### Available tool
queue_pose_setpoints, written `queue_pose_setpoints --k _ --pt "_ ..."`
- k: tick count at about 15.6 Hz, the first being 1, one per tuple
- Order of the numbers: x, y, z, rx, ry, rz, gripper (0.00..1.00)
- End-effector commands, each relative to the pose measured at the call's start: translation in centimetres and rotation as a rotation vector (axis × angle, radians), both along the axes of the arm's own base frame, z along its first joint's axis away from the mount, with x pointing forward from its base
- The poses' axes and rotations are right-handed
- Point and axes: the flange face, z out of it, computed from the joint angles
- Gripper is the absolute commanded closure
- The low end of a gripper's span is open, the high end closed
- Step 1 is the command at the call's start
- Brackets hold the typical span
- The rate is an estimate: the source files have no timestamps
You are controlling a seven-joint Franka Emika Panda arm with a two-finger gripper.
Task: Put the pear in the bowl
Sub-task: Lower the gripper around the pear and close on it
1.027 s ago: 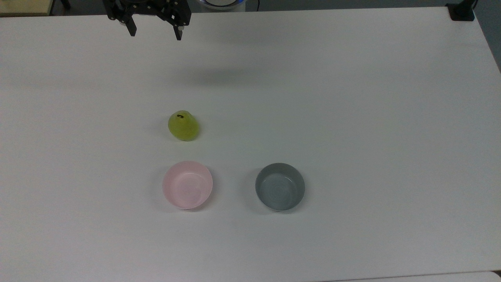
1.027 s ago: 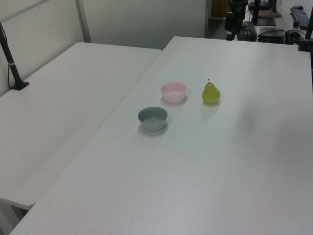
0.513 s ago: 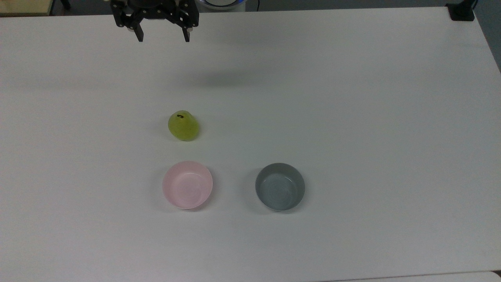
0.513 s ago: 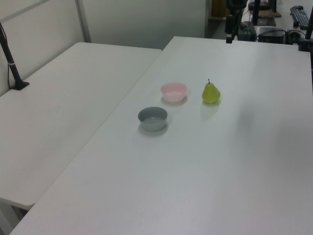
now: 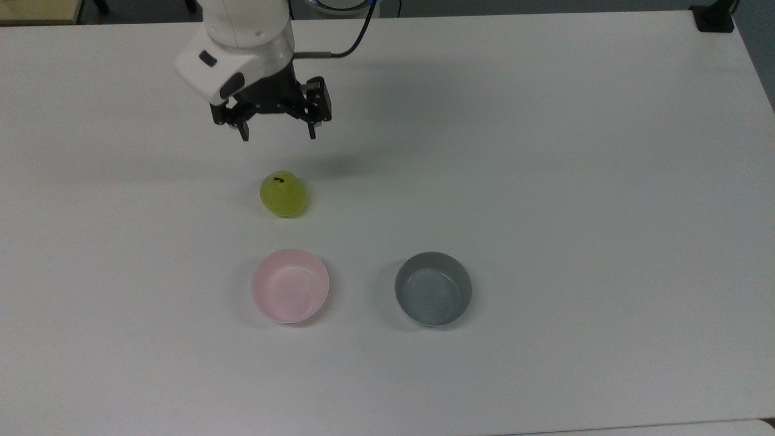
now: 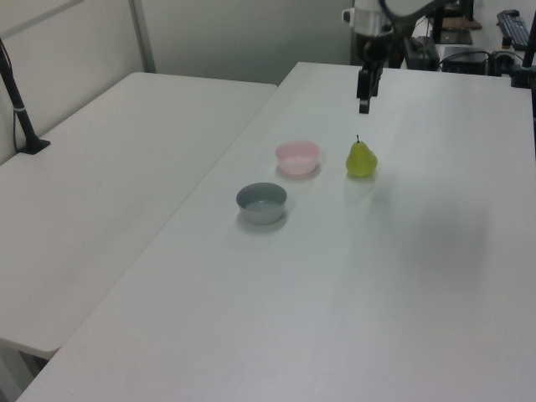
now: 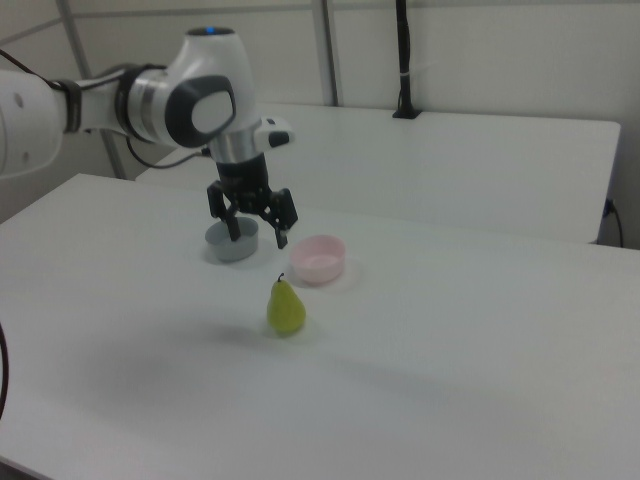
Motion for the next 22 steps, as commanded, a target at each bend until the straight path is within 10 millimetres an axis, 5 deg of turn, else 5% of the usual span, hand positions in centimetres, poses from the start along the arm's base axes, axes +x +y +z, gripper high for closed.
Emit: queue_pose_setpoints --k 1,6,22 --pt "-0.1 0.6 -4.1 -0.042 0.02 0.126 0.0" --pt "0.9 1.8 -9.7 -0.066 0.018 0.158 0.0" --pt "0.4 -0.1 -16.1 -0.136 0.034 0.25 0.0"
